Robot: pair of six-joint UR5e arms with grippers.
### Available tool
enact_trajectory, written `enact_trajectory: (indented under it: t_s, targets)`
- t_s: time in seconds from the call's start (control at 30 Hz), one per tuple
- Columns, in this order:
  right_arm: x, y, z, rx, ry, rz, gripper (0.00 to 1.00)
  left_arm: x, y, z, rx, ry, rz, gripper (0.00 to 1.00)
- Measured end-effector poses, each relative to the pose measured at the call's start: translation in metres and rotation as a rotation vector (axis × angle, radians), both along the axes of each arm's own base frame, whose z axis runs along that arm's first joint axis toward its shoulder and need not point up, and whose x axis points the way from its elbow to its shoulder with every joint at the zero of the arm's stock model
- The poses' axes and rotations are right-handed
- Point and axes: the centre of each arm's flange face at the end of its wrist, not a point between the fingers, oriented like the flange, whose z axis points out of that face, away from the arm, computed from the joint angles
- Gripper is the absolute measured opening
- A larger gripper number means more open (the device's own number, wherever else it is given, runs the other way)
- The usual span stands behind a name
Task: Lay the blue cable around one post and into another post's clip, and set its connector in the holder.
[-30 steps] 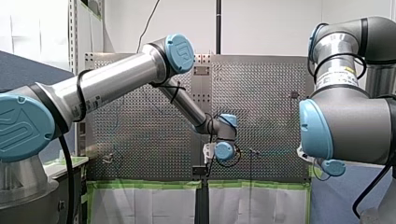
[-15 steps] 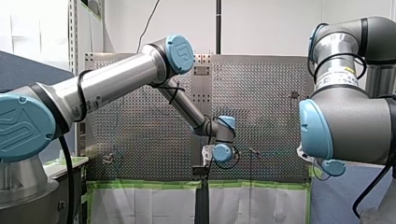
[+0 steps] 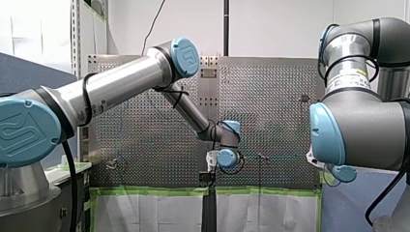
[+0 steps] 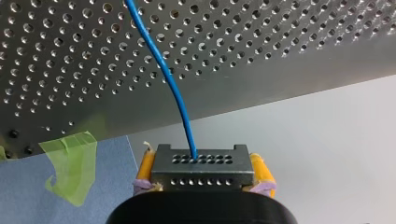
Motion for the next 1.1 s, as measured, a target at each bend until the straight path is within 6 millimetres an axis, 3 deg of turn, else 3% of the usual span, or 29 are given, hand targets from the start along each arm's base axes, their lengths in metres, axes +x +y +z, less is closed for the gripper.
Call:
enact_trajectory:
  t_s: [0.3, 1.1]
  targets:
    - [0.003, 0.000, 0.000, -0.001, 0.001, 0.004, 0.00, -0.001, 0.004, -0.019, 0.015, 0.025, -0.012, 0.00]
    - [0.014, -0.005, 0.002, 0.008, -0.009, 0.057, 0.00, 0.012, 0.013, -0.021, -0.003, 0.035, -0.011, 0.00]
